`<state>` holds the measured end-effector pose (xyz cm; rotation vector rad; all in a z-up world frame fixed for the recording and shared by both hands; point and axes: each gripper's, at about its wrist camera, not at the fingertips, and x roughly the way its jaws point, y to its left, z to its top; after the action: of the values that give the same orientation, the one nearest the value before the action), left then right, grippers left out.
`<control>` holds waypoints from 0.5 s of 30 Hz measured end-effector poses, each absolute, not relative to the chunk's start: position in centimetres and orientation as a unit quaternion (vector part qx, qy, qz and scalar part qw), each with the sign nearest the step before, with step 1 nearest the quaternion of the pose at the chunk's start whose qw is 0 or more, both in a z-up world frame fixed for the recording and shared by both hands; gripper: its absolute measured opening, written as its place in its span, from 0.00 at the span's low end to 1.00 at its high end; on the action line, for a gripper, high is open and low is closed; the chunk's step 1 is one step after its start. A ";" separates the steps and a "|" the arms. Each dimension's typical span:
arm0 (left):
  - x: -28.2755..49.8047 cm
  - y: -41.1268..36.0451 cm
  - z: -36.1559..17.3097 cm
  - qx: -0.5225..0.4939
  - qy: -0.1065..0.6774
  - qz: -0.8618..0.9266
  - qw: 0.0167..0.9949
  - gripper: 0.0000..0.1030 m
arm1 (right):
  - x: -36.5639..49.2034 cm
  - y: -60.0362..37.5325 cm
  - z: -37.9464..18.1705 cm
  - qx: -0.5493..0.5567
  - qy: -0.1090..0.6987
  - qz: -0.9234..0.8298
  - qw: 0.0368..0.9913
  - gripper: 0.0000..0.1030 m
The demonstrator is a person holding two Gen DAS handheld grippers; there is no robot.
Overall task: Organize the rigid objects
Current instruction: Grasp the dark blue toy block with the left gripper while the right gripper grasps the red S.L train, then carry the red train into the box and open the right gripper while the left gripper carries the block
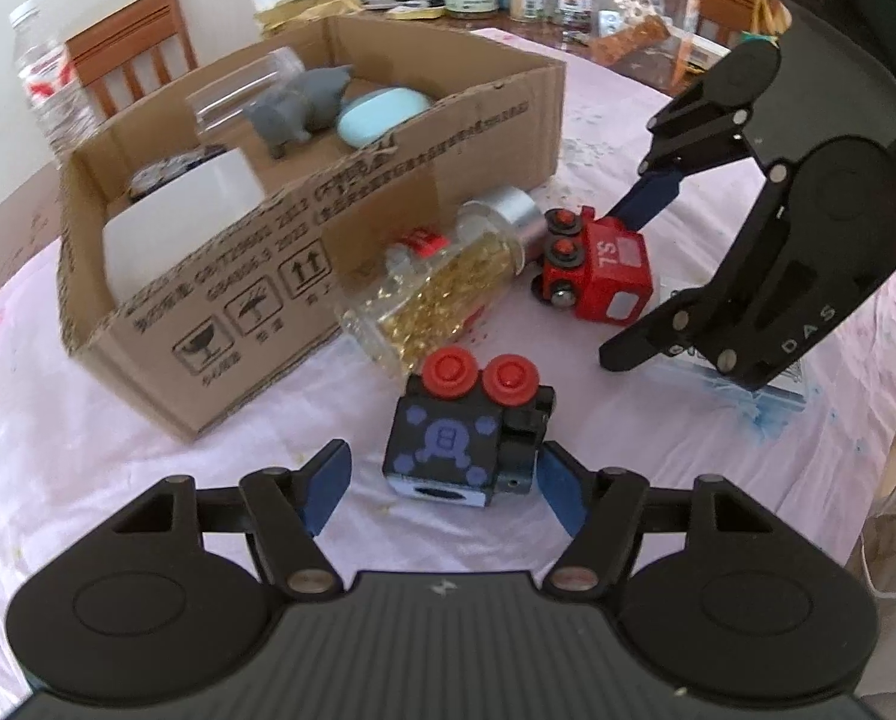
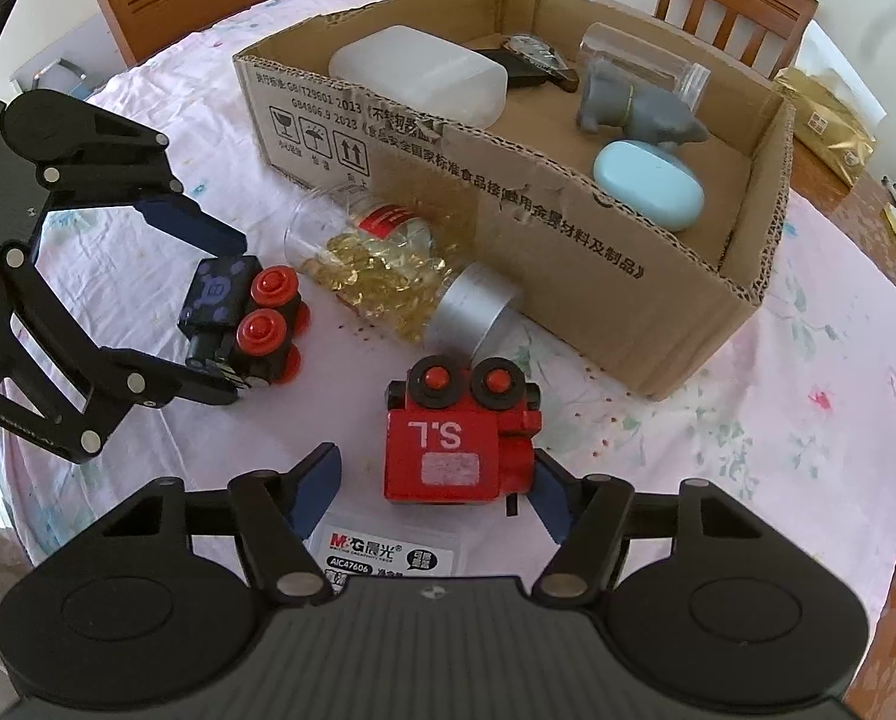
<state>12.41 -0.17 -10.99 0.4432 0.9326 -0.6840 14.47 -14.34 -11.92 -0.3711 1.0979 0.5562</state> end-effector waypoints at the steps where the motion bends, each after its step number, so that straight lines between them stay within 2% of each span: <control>1: 12.5 -0.3 -11.0 0.210 0.437 -0.324 0.813 0.67 | 14.5 -14.4 -11.9 -0.173 0.512 0.258 0.801 0.69; 6: 12.8 -0.7 -11.0 0.214 0.435 -0.337 0.807 0.62 | 14.5 -14.5 -11.9 -0.171 0.509 0.254 0.804 0.69; 10: 12.8 -0.7 -10.9 0.196 0.441 -0.346 0.805 0.47 | 14.8 -14.5 -12.0 -0.173 0.505 0.251 0.807 0.68; 14: 12.5 -0.5 -10.9 0.191 0.442 -0.334 0.811 0.47 | 14.9 -14.5 -11.8 -0.170 0.505 0.250 0.808 0.53; 15: 12.5 -0.3 -11.0 0.185 0.444 -0.330 0.812 0.47 | 14.8 -14.5 -11.7 -0.170 0.506 0.249 0.808 0.53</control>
<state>12.50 -0.31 -10.96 0.3958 0.9485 -0.7043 14.83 -14.54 -11.70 -0.3630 1.0818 0.5333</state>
